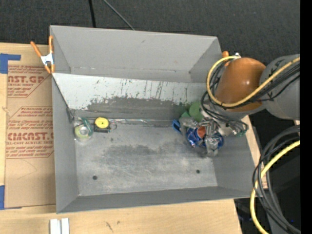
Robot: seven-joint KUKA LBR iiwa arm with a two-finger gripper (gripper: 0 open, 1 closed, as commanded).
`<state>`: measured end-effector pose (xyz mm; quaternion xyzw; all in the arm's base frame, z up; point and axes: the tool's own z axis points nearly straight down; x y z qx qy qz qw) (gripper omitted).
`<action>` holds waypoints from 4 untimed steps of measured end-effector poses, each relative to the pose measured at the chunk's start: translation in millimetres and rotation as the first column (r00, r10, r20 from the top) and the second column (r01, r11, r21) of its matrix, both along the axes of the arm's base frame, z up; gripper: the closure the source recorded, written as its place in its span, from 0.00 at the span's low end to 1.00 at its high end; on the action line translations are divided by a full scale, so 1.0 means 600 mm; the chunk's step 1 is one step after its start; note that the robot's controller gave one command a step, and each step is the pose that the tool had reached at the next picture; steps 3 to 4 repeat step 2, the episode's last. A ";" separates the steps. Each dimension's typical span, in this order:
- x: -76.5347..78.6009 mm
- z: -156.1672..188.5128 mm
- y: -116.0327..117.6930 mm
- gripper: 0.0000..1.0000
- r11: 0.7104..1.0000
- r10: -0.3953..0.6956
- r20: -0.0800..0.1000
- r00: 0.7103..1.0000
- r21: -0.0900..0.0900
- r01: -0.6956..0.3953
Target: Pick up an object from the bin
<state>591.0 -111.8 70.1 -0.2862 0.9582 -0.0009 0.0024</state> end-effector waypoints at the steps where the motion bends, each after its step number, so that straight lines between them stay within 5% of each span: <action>1: -0.003 0.000 0.005 1.00 1.000 0.003 -0.002 1.000 0.004 -0.003; 2: -0.058 0.230 0.035 1.00 0.999 -0.048 0.004 0.999 0.000 0.048; 4: -0.058 0.230 0.035 1.00 0.999 -0.048 0.004 0.999 0.000 0.048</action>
Offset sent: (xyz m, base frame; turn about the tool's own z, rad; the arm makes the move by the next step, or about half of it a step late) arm 0.0000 0.0000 0.0000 0.0000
